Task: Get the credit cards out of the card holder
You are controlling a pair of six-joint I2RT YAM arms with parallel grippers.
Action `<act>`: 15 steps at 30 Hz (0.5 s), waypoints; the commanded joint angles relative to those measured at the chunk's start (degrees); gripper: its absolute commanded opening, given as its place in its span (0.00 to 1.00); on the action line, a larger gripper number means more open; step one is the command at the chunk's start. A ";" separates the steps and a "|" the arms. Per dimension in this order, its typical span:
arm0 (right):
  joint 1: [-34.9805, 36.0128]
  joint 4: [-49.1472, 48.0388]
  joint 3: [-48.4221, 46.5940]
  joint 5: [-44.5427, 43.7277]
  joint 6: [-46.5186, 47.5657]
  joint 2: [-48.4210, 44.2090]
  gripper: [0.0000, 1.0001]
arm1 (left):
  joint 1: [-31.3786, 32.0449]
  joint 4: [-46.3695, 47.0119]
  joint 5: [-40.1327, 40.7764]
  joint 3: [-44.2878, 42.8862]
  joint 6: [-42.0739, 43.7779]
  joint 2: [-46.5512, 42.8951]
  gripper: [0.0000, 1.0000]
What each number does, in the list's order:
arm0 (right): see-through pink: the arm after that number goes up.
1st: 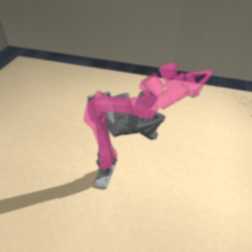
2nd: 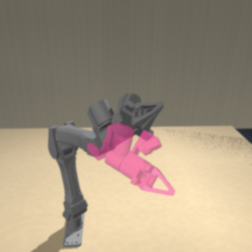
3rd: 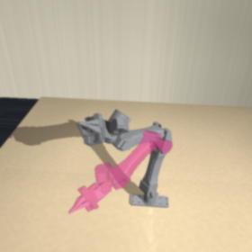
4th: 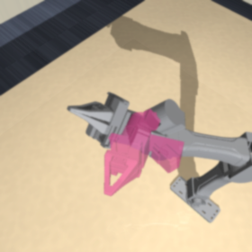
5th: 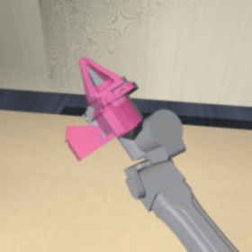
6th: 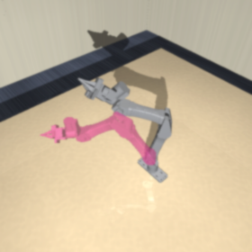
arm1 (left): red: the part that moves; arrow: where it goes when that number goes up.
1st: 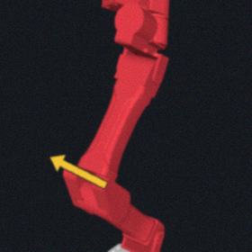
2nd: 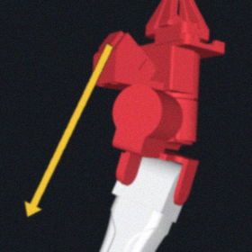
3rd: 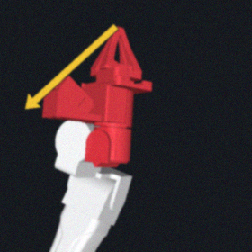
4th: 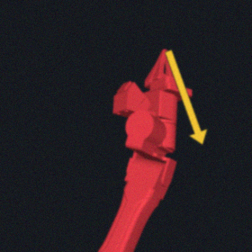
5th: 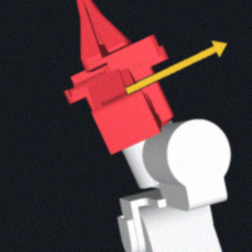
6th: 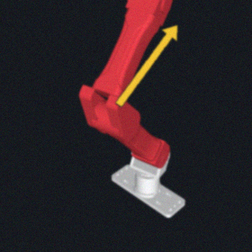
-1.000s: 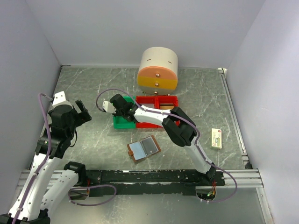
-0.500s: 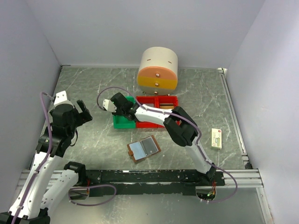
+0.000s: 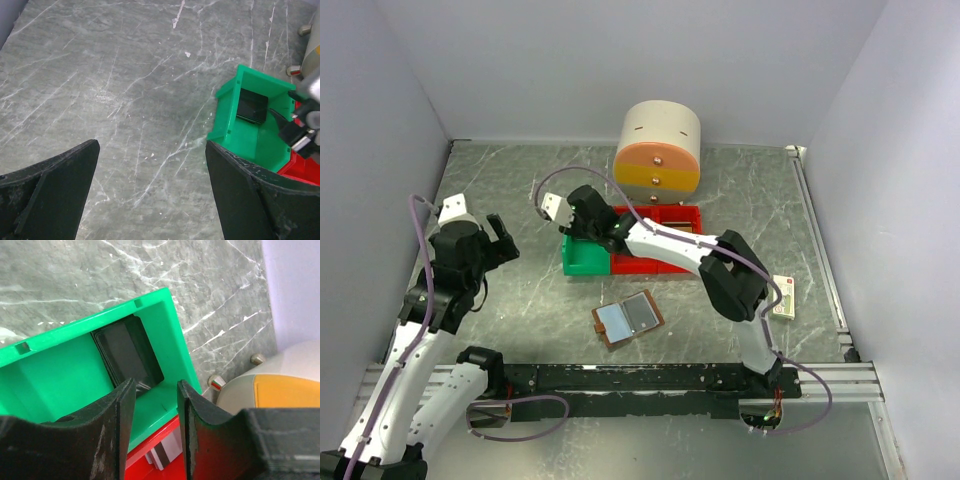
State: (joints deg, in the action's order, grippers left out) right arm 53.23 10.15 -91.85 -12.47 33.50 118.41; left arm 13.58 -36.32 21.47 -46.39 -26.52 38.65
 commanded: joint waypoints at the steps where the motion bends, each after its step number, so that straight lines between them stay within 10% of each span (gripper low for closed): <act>1: -0.39 -3.80 3.97 0.45 -6.68 -6.01 0.39 | -0.66 0.70 -1.24 -0.02 1.03 0.10 0.99; 15: -1.81 -32.49 48.77 -0.53 -52.08 -40.78 0.69 | -0.58 2.83 -10.74 0.57 4.76 2.04 0.99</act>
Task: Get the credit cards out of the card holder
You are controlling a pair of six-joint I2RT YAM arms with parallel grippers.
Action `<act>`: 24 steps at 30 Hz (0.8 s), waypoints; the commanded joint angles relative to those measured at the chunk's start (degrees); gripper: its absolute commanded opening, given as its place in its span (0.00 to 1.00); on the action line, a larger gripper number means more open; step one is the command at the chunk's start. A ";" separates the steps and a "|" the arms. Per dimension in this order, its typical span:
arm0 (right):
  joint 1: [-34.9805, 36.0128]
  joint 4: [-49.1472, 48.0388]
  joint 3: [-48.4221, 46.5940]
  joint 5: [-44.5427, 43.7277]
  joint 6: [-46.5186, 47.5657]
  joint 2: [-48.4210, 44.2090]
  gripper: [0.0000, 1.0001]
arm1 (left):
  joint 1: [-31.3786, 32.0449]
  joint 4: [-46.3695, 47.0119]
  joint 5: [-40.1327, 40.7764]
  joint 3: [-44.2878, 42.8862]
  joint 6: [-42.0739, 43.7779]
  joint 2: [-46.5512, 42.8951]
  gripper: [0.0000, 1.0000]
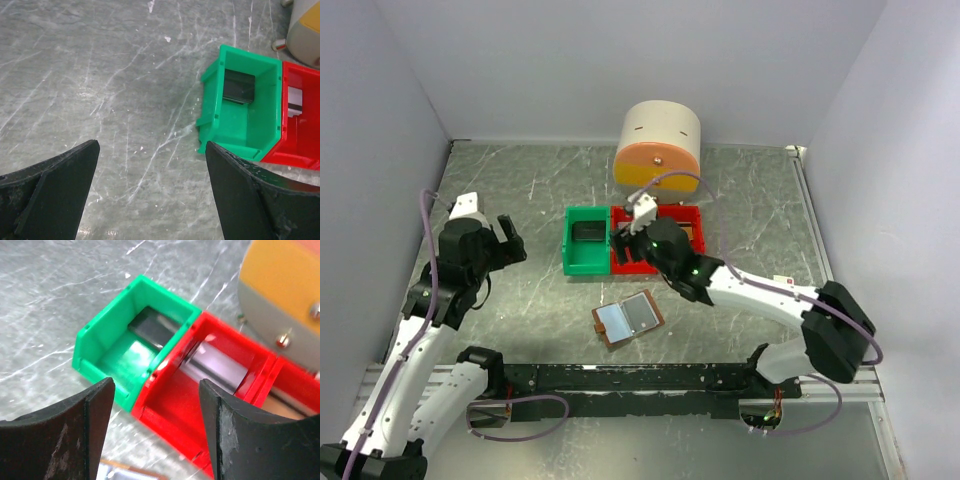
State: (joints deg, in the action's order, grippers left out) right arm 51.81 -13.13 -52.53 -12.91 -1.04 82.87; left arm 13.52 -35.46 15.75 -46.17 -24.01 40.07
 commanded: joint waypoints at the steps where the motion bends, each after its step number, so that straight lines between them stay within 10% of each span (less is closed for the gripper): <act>1: -0.33 -9.53 11.62 0.52 -19.70 -6.86 0.70 | -0.51 2.08 -5.52 0.44 2.38 0.74 0.99; 16: -0.53 10.01 19.13 -1.63 -29.87 -20.12 0.72 | 1.09 18.29 -37.66 6.60 -11.68 2.74 0.99; 24: -8.97 5.51 23.32 18.29 -31.60 -19.69 0.67 | 23.65 22.93 -26.15 8.90 -17.78 10.31 0.92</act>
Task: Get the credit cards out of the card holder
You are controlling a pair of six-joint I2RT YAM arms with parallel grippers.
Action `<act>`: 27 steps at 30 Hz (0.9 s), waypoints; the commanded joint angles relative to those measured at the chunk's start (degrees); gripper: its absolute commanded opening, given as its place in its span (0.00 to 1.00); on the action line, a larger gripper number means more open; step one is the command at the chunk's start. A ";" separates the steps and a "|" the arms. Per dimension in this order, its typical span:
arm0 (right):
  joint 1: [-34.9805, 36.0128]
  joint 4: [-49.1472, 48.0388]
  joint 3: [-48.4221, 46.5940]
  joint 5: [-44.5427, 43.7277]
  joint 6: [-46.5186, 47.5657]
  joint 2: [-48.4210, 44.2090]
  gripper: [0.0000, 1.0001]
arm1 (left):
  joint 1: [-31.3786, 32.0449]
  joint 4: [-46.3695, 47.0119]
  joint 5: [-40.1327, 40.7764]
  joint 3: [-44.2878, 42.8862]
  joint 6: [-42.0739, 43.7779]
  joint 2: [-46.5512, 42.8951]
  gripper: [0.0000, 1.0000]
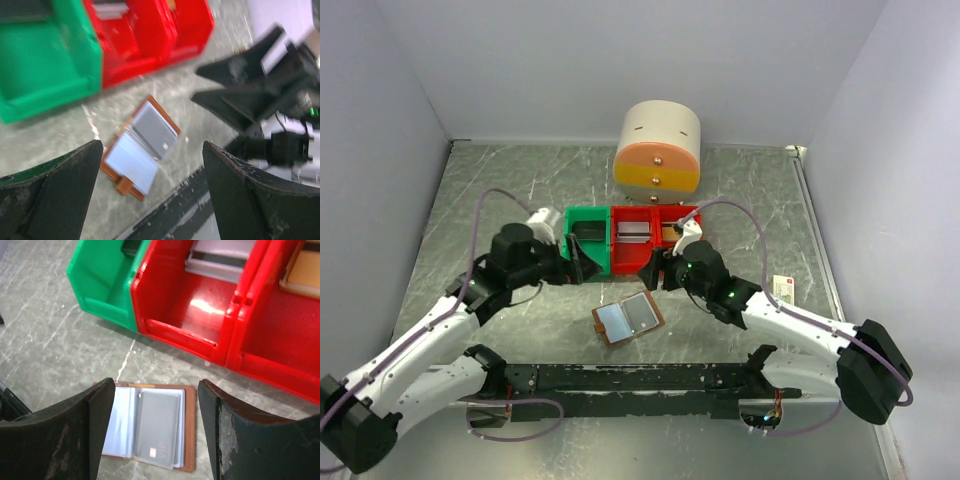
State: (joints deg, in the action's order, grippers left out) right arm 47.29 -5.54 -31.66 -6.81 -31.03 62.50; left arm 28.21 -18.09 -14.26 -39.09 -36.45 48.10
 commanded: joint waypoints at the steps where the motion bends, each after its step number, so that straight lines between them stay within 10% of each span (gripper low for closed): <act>1: -5.19 -2.88 2.74 15.39 -1.29 1.14 0.64 | 10.73 6.98 4.93 2.66 -6.54 2.65 0.91; 27: -6.11 4.59 0.92 29.21 6.27 15.20 0.42 | 27.86 15.11 13.14 11.27 -18.88 18.56 0.66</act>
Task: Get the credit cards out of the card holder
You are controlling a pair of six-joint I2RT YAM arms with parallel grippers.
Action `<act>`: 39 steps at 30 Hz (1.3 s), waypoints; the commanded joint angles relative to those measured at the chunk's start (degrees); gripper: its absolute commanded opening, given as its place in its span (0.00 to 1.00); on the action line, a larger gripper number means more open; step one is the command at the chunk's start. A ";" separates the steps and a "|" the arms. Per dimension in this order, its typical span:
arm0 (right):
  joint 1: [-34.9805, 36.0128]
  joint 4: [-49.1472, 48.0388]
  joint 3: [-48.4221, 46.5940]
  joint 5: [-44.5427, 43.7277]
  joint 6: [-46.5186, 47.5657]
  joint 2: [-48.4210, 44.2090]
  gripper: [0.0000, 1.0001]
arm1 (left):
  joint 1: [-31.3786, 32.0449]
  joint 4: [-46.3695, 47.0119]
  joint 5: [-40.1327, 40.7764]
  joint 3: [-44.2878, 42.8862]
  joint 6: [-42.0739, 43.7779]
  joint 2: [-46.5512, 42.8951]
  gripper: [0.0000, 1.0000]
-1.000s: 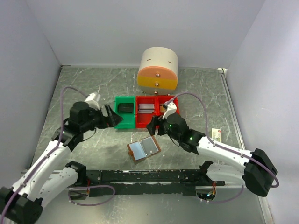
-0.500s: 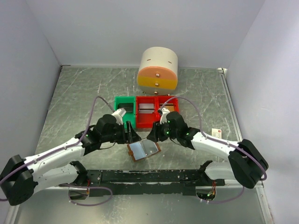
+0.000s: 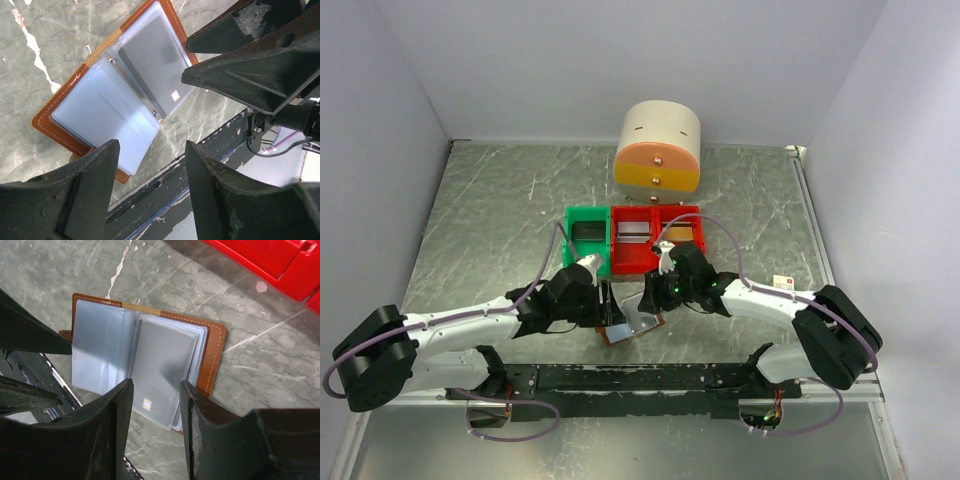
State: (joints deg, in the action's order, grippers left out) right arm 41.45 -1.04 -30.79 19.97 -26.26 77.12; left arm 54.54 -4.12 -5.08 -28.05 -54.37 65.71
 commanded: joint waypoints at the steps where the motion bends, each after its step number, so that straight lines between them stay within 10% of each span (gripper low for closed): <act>1: -0.29 -0.01 0.18 2.62 1.55 0.95 0.42 | 1.61 0.12 5.11 0.18 -0.68 1.18 0.67; 12: -0.25 2.43 -0.50 0.23 2.33 3.75 0.41 | 1.62 -6.37 10.00 0.23 1.98 3.33 0.72; 39: -0.24 -0.49 -2.05 6.66 0.96 0.24 0.24 | 1.69 -5.22 9.69 -0.45 3.29 6.05 0.45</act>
State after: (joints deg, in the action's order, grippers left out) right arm 41.19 -0.51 -31.81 24.88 -24.77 79.83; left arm 55.99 -10.13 3.84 -27.88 -51.92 71.33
